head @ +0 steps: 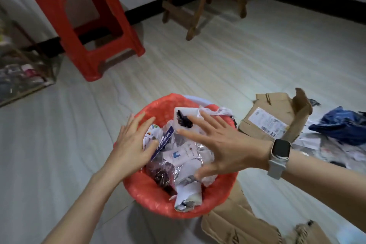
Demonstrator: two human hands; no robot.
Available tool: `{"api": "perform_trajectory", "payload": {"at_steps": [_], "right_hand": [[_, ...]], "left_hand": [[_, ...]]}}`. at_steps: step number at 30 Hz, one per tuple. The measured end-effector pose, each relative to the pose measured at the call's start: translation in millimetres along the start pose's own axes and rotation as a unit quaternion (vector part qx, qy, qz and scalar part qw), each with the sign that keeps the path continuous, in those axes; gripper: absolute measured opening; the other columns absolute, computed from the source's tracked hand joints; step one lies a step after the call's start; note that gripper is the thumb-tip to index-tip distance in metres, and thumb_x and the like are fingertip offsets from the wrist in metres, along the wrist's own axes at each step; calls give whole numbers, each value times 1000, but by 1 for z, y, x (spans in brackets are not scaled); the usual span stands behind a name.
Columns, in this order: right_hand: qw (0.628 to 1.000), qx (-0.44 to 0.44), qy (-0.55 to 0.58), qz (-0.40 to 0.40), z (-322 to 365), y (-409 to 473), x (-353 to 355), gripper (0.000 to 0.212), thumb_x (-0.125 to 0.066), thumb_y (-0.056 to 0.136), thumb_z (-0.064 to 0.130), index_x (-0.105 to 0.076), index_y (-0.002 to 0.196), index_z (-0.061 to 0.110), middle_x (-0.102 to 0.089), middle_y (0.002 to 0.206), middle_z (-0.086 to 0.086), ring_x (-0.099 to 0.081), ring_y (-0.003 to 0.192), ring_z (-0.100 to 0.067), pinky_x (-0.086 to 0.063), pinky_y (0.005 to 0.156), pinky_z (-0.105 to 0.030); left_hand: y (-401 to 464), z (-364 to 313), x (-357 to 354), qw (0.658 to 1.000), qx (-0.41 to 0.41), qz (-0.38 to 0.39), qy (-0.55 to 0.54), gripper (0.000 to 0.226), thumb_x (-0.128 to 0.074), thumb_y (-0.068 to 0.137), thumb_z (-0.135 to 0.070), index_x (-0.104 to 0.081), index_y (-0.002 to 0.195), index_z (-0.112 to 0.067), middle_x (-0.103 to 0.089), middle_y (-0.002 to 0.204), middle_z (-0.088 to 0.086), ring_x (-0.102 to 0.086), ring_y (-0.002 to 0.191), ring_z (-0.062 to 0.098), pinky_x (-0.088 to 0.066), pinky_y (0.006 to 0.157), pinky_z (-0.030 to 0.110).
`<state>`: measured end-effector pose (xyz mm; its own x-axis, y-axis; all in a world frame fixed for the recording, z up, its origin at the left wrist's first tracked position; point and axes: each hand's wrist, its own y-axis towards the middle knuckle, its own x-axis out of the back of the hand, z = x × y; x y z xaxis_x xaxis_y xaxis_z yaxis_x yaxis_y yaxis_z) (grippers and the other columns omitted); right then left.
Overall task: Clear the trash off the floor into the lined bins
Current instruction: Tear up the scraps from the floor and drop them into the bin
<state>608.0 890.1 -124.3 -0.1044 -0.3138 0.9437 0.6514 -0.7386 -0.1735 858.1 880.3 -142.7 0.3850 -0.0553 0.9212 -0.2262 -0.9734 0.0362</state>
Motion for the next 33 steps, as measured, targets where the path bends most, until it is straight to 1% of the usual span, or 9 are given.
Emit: {"api": "perform_trajectory", "payload": {"at_steps": [5,11,16,18,21,24,27,30,33], "right_hand": [[991,55,-122,-8,11,33,-27,105,-30,58,89,6,143,40,8,155,-14,10,140,-44,-8,105,-71],[990,31,-81,116,19,75,-58,112,-54,63,78,11,144,36,24,153,-9,36,128,-36,-17,101,-71],[981,21,-138,132,20,81,-63,114,-49,53,87,-15,145,29,-14,155,-14,-11,137,-49,-41,85,-69],[989,10,-110,100,22,73,-47,99,-49,68,77,-7,146,33,3,156,-11,-7,140,-43,-28,102,-63],[993,-4,-88,-81,26,59,-21,69,-42,82,58,-40,135,13,-47,136,-18,-57,102,-33,-52,79,-42],[978,3,-155,-137,20,63,-15,62,-41,81,52,-56,119,6,-66,106,-13,-57,91,-28,-52,70,-37],[990,-9,-137,-18,17,77,-26,88,-36,76,73,-23,144,20,-23,149,-23,-20,138,-43,-24,107,-59],[983,-22,-78,164,19,82,-57,108,-46,69,78,18,143,31,37,144,-12,27,135,-42,-11,107,-66],[972,-12,-117,202,17,85,-83,114,-48,66,79,23,141,30,42,136,-10,32,131,-43,-15,102,-71]], "left_hand": [[9,4,-15,988,90,-8,121,65,-43,93,-38,-13,148,-18,-2,157,8,4,145,28,-7,114,53],[-2,13,-18,989,118,-28,78,60,-45,93,-26,-20,146,-14,-17,155,10,-11,144,28,-18,113,50],[-1,11,-17,990,120,-29,65,57,-45,93,-23,-23,145,-13,-22,153,11,-18,142,30,-25,110,49],[-4,11,-16,990,124,-33,64,57,-50,91,-20,-29,143,-10,-29,150,14,-26,139,34,-32,105,51],[-4,11,-16,990,123,-35,62,57,-55,86,-17,-36,139,-8,-37,145,16,-37,132,37,-41,96,52],[-3,10,-14,990,125,-35,60,58,-56,85,-18,-36,139,-8,-38,144,16,-39,130,37,-43,93,52],[-4,10,-14,990,124,-40,62,59,-57,85,-17,-36,139,-9,-38,144,15,-40,129,36,-43,93,51],[-6,12,-17,989,127,-39,62,60,-58,84,-18,-35,139,-10,-39,144,14,-41,128,36,-44,92,50],[-6,15,-20,990,122,-43,64,63,-61,82,-18,-36,139,-10,-40,143,15,-43,126,36,-46,90,50]]}}
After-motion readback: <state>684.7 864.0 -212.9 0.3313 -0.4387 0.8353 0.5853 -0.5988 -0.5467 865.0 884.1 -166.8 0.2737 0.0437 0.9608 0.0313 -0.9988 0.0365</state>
